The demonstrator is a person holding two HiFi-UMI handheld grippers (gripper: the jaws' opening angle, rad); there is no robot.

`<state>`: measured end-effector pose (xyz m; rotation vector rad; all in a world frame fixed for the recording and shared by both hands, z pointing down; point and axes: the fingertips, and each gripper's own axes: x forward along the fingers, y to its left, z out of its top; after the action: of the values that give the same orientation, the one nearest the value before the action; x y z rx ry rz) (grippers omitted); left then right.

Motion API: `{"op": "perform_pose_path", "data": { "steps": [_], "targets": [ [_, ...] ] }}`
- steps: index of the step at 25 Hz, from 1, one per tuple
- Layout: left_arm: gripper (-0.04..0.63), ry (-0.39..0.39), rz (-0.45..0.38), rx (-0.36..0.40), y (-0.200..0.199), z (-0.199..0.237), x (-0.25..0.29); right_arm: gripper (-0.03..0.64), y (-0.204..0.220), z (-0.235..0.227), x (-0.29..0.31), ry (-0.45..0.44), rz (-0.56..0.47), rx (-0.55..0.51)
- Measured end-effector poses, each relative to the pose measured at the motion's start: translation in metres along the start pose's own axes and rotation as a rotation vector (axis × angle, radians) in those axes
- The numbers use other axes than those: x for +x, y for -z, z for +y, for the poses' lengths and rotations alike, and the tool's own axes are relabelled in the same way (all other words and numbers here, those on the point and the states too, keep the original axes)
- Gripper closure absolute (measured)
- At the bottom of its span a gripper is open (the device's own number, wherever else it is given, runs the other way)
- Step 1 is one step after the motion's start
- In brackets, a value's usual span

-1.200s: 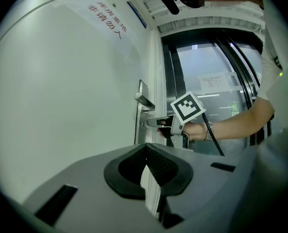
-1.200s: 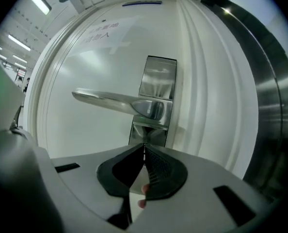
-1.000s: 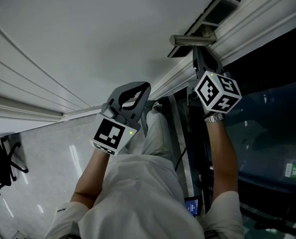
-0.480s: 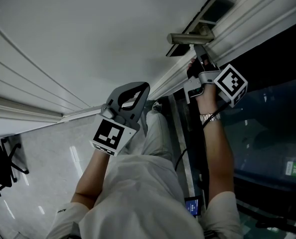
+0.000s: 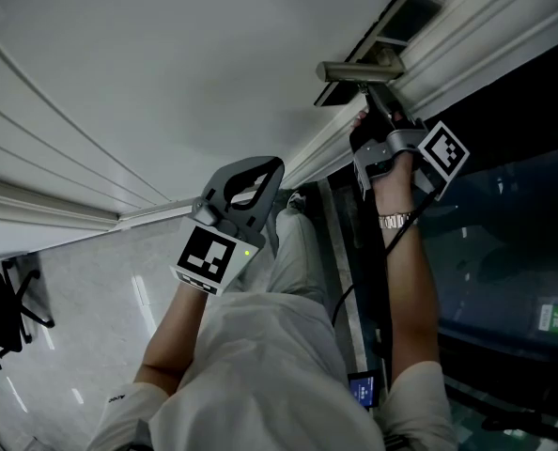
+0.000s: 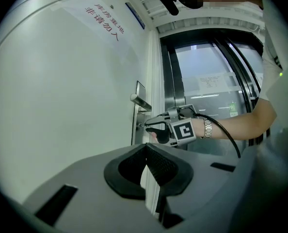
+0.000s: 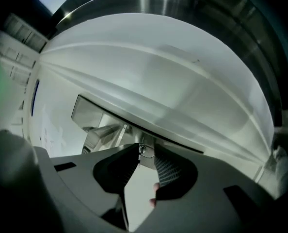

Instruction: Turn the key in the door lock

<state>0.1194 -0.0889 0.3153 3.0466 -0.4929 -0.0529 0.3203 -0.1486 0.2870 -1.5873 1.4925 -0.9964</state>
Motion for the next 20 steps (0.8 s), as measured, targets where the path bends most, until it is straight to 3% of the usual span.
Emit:
{"op": "perform_pose_path", "data": {
  "steps": [4,10,13,20],
  "targets": [
    [0.589,-0.004,0.003,-0.015,0.002,0.001,-0.002,0.497,0.003,0.005,-0.012,0.046,0.029,-0.384],
    [0.591,0.017,-0.001,-0.011,0.003,-0.001,0.004,0.456,0.023,0.017,-0.018,0.185,0.139,-1.224],
    [0.59,0.04,-0.004,-0.008,0.001,-0.009,0.008,0.456,0.036,0.018,-0.02,0.233,0.179,-1.453],
    [0.589,0.056,-0.008,-0.012,0.001,-0.012,0.011,0.457,0.042,0.022,-0.014,0.385,0.167,-1.994]
  ]
}}
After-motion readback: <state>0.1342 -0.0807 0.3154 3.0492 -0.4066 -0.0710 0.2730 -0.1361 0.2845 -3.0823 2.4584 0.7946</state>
